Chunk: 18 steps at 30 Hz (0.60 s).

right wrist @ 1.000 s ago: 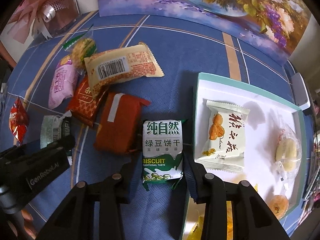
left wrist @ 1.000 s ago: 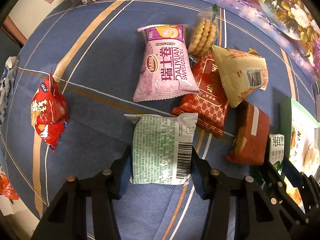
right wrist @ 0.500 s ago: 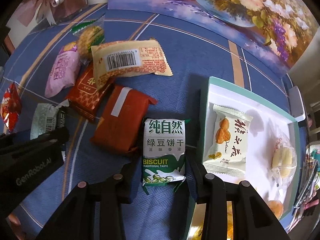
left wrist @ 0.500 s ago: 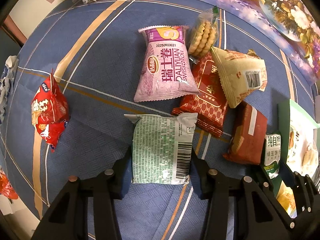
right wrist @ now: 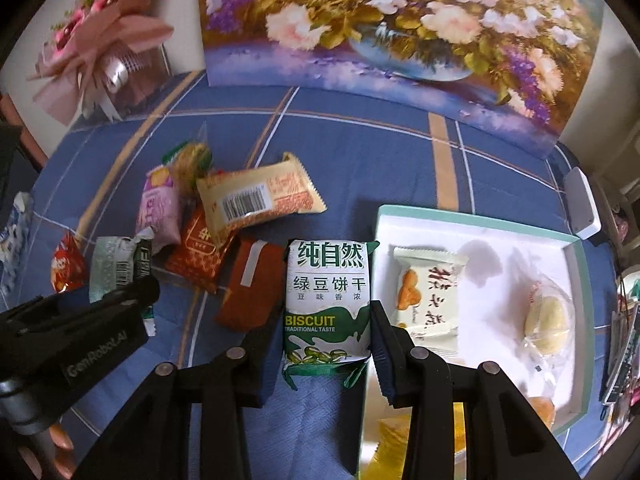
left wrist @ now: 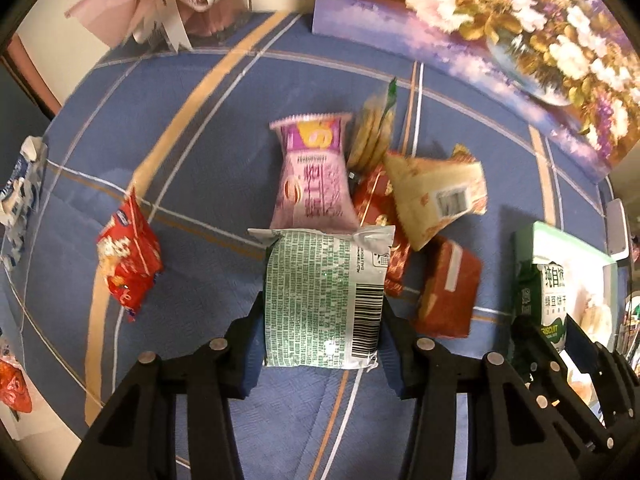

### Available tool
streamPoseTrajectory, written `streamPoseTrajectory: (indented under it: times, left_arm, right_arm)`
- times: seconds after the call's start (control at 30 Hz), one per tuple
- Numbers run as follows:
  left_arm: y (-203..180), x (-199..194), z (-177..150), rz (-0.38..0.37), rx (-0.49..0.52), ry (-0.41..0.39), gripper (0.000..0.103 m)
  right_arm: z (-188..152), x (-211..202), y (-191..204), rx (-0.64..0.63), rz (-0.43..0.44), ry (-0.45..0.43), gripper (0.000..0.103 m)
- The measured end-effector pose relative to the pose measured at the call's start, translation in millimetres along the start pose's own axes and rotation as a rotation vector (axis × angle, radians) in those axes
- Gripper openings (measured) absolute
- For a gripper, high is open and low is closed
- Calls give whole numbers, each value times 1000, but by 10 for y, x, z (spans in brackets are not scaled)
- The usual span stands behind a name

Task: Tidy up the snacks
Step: 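Carry the mint-green packet and BISCUIT box over the white tray with both grippers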

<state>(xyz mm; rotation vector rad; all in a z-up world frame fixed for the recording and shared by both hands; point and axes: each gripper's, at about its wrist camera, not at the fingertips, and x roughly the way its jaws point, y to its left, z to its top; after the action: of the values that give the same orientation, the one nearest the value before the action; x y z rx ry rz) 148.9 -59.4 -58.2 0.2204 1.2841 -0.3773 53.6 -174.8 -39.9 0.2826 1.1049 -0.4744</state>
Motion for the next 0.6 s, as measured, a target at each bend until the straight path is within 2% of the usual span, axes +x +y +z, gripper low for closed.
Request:
streamPoseTrajectory:
  times: [0.2, 0.6]
  left_arm:
    - [-100, -266, -53, -33, 21, -50, 51]
    - [-829, -515, -136, -85, 154, -110, 51]
  right_arm:
    - [-40, -16, -188, 49, 6, 4, 42]
    - [-115, -276, -928, 218, 2, -48, 42]
